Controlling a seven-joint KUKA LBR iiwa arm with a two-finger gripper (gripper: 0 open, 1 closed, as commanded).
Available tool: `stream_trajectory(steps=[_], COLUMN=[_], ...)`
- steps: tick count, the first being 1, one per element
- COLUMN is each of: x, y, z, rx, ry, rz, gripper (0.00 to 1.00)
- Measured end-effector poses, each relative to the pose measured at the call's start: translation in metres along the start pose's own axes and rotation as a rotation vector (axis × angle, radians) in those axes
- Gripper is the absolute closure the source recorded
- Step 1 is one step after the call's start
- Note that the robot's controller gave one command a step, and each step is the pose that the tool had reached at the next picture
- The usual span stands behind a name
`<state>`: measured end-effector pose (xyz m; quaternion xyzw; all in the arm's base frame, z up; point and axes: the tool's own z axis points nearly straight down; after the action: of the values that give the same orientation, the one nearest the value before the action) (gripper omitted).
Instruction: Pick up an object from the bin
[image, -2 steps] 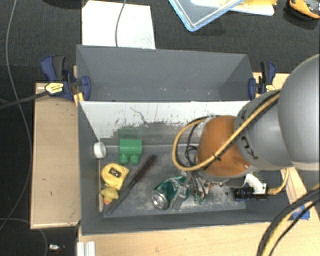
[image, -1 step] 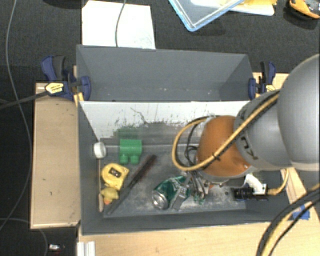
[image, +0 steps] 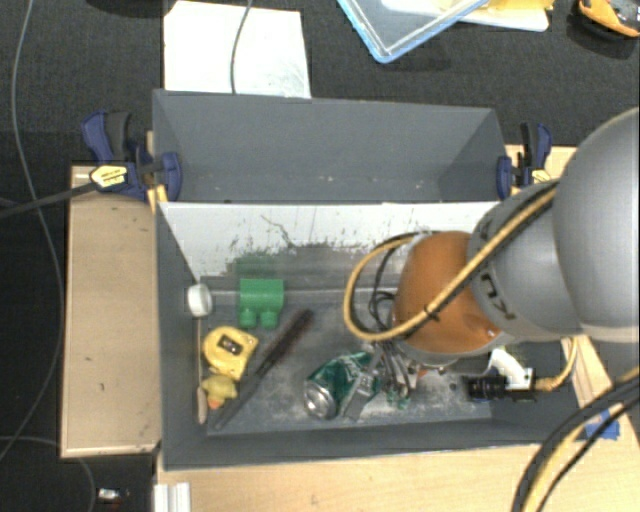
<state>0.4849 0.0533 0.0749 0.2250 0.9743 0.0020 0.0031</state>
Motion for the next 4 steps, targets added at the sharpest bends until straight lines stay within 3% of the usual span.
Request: stream_trajectory(steps=[4], x=[0.0001], y=[-0.0002], z=[0.0003], rx=[0.0], ry=[0.0], rz=[0.005], gripper=[1.0])
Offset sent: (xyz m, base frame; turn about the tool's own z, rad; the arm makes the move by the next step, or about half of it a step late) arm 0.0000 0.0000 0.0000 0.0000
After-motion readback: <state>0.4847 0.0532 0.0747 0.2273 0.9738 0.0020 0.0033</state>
